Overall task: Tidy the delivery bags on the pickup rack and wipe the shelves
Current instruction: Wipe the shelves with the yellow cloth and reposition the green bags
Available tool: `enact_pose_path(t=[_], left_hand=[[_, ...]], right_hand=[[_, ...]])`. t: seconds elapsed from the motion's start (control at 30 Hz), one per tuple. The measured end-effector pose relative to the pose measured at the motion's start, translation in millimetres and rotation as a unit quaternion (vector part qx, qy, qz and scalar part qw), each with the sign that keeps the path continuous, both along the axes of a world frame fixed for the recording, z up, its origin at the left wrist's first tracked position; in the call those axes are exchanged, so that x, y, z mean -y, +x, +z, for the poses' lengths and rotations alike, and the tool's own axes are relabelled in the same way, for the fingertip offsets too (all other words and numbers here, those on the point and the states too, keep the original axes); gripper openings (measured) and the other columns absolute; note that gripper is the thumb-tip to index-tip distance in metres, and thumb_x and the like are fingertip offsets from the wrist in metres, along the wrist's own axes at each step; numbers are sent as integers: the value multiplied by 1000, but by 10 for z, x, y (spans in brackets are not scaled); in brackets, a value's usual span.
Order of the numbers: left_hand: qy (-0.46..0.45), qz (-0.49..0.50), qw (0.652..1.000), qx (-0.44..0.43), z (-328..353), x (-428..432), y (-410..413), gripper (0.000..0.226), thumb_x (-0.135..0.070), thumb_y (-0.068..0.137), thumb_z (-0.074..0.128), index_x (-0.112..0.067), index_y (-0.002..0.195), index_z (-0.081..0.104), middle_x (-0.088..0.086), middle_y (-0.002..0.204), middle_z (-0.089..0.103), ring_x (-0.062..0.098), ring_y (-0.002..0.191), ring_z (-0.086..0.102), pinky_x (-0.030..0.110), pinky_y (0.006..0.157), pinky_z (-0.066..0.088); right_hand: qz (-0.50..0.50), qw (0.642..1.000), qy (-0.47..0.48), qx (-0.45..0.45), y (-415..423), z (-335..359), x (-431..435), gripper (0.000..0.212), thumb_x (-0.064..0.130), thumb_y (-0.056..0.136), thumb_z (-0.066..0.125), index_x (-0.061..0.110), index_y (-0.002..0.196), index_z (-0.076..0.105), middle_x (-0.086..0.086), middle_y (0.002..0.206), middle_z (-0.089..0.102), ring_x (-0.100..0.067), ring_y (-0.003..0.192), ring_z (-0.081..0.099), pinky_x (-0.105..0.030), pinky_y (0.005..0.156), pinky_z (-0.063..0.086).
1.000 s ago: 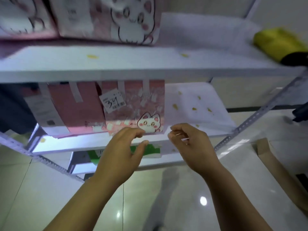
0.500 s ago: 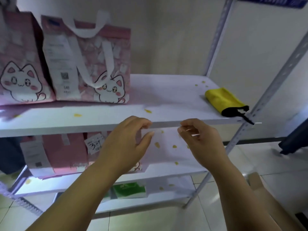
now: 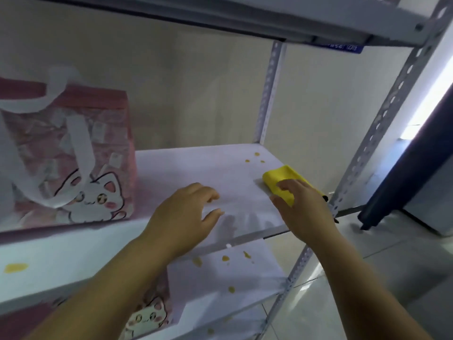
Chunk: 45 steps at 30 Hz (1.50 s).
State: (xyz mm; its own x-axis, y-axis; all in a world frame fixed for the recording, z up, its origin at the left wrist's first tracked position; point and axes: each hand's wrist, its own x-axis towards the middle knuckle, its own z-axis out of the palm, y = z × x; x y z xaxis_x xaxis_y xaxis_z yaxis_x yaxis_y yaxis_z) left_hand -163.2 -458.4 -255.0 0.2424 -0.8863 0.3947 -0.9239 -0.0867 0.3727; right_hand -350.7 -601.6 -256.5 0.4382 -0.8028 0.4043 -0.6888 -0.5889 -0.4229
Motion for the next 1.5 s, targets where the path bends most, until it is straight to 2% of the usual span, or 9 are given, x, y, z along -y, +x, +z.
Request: enact_pose_path(t=[0.17,0.3,0.4,0.53,0.83,0.97,1.2,1.3,1.5], left_hand=[[99,-11,995,29,17,495,267,47,-49,89,48,-28,131,45,-9,134,45,15,120,45,30,97,40],[178,-14,982,57,-13,771,410,54,-50,90,46,-28,139,35,-5,141,38,19,125,41,33,100,39],[209,-16,976,66,-45,923,472,56,-52,90,46,-26,139,35,-2,142,37,21,126,40,36,101,39],[236,-17,970,64,-99,1110,509,59,-51,90,45,-25,141,32,-2,145,34,21,129,37,37,104,37],[289,23,954,71,-253,1475,672,56,-60,85,45,-21,125,50,4,133,44,25,119,46,39,95,42],[283,24,956,70,-268,1522,725,54,-58,86,46,-20,123,52,1,133,45,23,117,47,39,96,41],[284,23,955,83,-308,1541,727,63,-64,86,35,-23,132,47,-4,141,40,17,125,44,31,101,37],[281,23,955,92,-282,1550,716,97,-76,58,8,-21,123,54,-2,132,49,16,120,47,30,97,40],[256,39,960,107,-312,1589,712,105,-75,49,1,-23,121,57,-3,131,52,15,120,48,30,96,41]], right_hand=[[-93,988,11,-126,118,-59,549,62,43,86,57,27,142,34,-6,146,33,-33,131,30,-40,99,36],[-115,962,129,-212,156,-185,940,69,59,87,44,39,146,14,-7,155,12,-38,137,21,-49,109,27],[-104,948,141,-267,203,-293,1068,56,62,87,31,46,139,21,-9,150,23,-40,129,34,-52,106,27],[-105,950,122,-269,338,-310,1068,48,61,89,26,48,135,22,-6,149,26,-40,127,31,-54,101,24],[105,954,44,-277,451,-380,987,52,65,89,29,56,138,15,9,149,22,-27,128,29,-44,103,25],[27,963,52,-262,476,-381,1494,48,63,90,30,56,136,20,6,147,29,-31,126,34,-48,102,27],[-124,963,124,-207,1031,-385,2251,40,45,91,31,34,129,37,-13,135,38,-40,121,34,-55,96,25],[-63,964,108,-234,1348,-394,2198,41,45,91,31,37,131,33,-12,144,31,-41,127,30,-56,99,22],[176,948,13,-264,1400,-441,1871,46,58,92,30,52,137,25,5,148,29,-32,124,35,-48,99,25]])
